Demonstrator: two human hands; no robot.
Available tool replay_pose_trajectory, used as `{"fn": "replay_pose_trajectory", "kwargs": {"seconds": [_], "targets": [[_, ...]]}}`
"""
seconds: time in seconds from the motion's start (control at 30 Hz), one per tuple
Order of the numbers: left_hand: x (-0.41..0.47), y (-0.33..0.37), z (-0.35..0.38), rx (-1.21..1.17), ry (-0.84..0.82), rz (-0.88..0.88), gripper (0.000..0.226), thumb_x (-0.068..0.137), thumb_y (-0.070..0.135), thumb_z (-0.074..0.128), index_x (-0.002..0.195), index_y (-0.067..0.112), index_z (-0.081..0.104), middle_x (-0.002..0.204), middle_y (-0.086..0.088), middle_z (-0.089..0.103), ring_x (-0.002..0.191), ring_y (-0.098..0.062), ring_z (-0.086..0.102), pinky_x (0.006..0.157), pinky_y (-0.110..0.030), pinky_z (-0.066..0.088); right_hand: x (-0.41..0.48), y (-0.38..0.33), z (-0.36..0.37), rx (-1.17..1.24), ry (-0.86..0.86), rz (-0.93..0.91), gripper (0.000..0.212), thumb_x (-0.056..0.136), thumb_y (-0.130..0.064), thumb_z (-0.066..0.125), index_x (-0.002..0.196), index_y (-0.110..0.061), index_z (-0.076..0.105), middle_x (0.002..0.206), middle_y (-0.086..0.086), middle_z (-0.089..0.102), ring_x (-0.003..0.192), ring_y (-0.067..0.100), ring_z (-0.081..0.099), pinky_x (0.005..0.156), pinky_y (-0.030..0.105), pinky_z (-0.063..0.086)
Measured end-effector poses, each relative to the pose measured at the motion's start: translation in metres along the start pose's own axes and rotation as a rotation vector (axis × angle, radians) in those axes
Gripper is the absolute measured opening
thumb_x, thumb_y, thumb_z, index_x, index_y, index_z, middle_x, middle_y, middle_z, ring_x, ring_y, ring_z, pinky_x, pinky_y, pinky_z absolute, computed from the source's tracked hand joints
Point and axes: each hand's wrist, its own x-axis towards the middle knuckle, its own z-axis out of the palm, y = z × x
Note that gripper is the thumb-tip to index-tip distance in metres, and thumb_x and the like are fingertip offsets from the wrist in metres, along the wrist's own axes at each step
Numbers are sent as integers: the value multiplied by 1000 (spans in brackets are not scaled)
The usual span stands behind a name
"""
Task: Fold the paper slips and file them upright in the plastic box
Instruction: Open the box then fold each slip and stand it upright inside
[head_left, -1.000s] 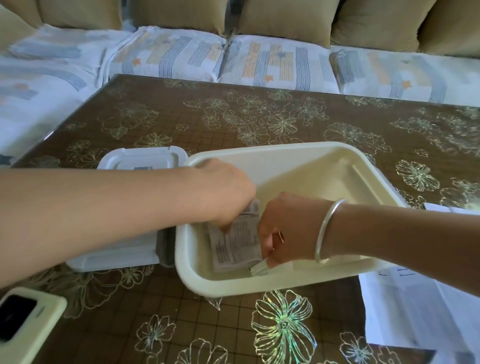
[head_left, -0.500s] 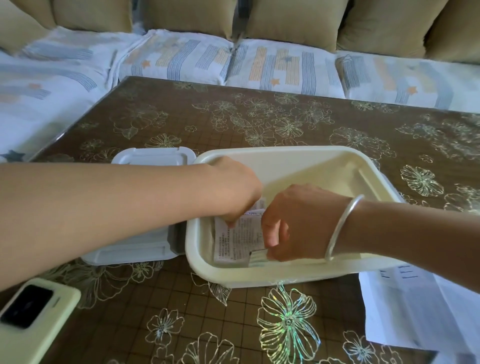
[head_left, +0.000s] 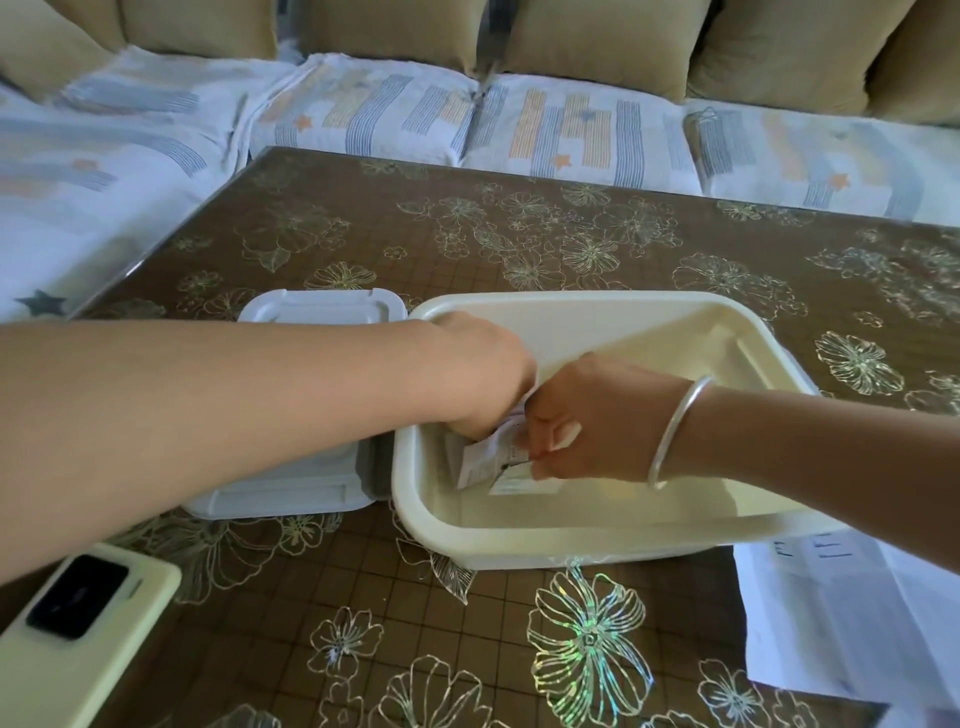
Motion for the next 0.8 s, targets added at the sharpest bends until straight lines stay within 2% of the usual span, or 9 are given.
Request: {"fn": "replay_pose_trajectory", "kwargs": {"seconds": [0.1,0.3,0.43,0.53,0.6,0.7,0.8], "targets": [[-3,-3,-3,-16,13,12,33,85,19,64,61,20,41,64,1,44,54,-16,40,59,-32,41,14,-1,16,-45,26,49,15,81,-37,65,87,-25,71,92,-4,70,91,23,64,81,34,52],[-9,-3,-4,-42,81,-14,34,81,7,64,59,16,40,65,-2,44,62,-20,47,57,-31,39,27,-8,31,-125,154,77,13,88,-38,57,97,-33,65,102,-3,66,94,26,61,76,31,48],[-15,-5,-15,-51,95,-52,35,83,3,61,59,15,38,65,-3,39,59,-20,43,56,-31,38,28,-3,28,-153,230,74,14,88,-39,57,98,-34,64,101,-6,67,93,26,61,74,29,45],[-24,1,-26,69,176,-86,36,87,4,56,63,16,33,67,-2,31,59,-18,33,53,-30,28,26,-2,25,-188,283,42,15,88,-42,56,98,-34,65,102,-8,66,93,26,61,71,28,42],[-30,5,-34,183,258,-90,35,87,5,56,63,16,32,66,-2,29,58,-18,27,49,-29,21,25,-4,22,-229,310,6,17,90,-43,55,100,-33,64,103,-6,63,95,27,60,68,28,33],[-37,-1,-41,244,411,-146,25,86,6,58,68,16,43,66,-2,37,60,-21,34,48,-27,17,25,-10,18,-266,346,-56,18,92,-40,52,103,-33,65,109,-6,60,97,27,60,67,28,32],[-43,-20,-40,46,616,-167,6,89,21,61,85,20,65,85,0,62,80,-27,56,58,-29,29,31,-13,17,-291,334,-64,20,93,-41,50,105,-32,62,113,-5,58,99,28,60,67,29,31]]}}
